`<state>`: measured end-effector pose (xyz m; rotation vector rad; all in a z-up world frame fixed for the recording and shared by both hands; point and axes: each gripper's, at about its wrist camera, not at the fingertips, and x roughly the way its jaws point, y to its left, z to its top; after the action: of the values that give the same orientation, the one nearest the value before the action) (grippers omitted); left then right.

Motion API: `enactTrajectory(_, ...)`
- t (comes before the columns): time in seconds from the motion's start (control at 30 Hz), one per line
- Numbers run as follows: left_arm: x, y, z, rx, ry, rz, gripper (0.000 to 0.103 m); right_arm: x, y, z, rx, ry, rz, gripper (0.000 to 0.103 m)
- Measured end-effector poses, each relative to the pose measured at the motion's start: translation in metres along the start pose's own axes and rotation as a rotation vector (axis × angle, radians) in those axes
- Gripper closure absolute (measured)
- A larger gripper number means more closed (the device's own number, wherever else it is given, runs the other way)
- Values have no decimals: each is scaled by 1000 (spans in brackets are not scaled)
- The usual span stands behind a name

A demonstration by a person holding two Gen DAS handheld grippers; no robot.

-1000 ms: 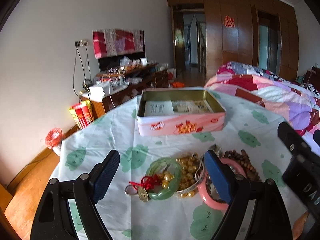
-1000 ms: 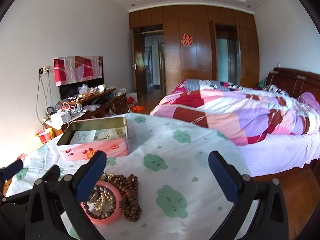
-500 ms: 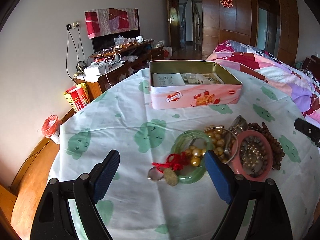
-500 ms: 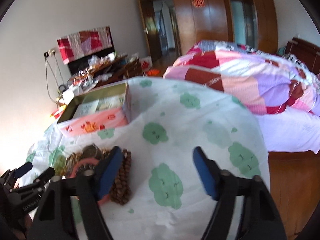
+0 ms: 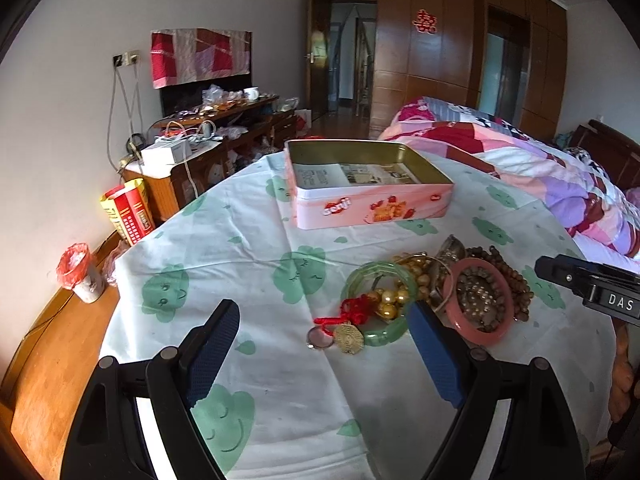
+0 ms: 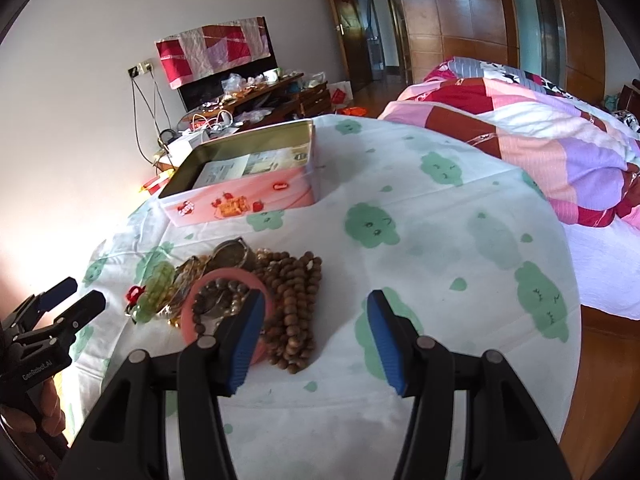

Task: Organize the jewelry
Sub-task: 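Lower the left tool onto the green jade bangle and close it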

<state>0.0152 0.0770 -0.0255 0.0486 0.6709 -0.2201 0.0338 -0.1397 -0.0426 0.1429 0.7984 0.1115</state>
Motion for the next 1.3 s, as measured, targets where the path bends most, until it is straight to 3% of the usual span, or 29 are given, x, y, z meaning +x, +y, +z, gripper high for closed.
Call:
enactTrajectory(0.13, 5, -11, 2, 15, -6, -69, 17, -2, 5, -1, -22, -16, -10, 46)
enactTrajectory(0.2, 11, -19, 5, 32, 1, -114, 29, -2, 5, 0, -23, -18, -17, 46)
enactTrajectory(0.3, 25, -24, 12, 24, 36, -156, 60, -1, 4, 1, -11, -21, -17, 46)
enactTrajectory(0.47, 46, -26, 20, -19, 86, -238, 64, -1, 1, 2, 7, -25, -18, 46)
enactTrajectory(0.73, 57, -25, 12, -20, 166, -229, 75, -2, -6, 2, 48, -23, -12, 46)
enactTrajectory(0.8, 57, -23, 11, -25, 172, -248, 88, -2, -5, 2, 48, -28, -15, 46)
enactTrajectory(0.87, 56, -20, 11, -33, 168, -268, 94, -2, -4, 2, 52, -29, -13, 46)
enactTrajectory(0.97, 47, -11, 17, -70, 129, -308, 94, -3, -3, 2, 61, -28, -4, 46)
enactTrajectory(1.23, -15, 34, 47, -218, -108, -475, 94, -8, 8, 6, 37, -61, 23, 46)
enactTrajectory(1.3, -22, 40, 50, -235, -134, -467, 94, -5, 15, 7, 21, -55, 33, 46)
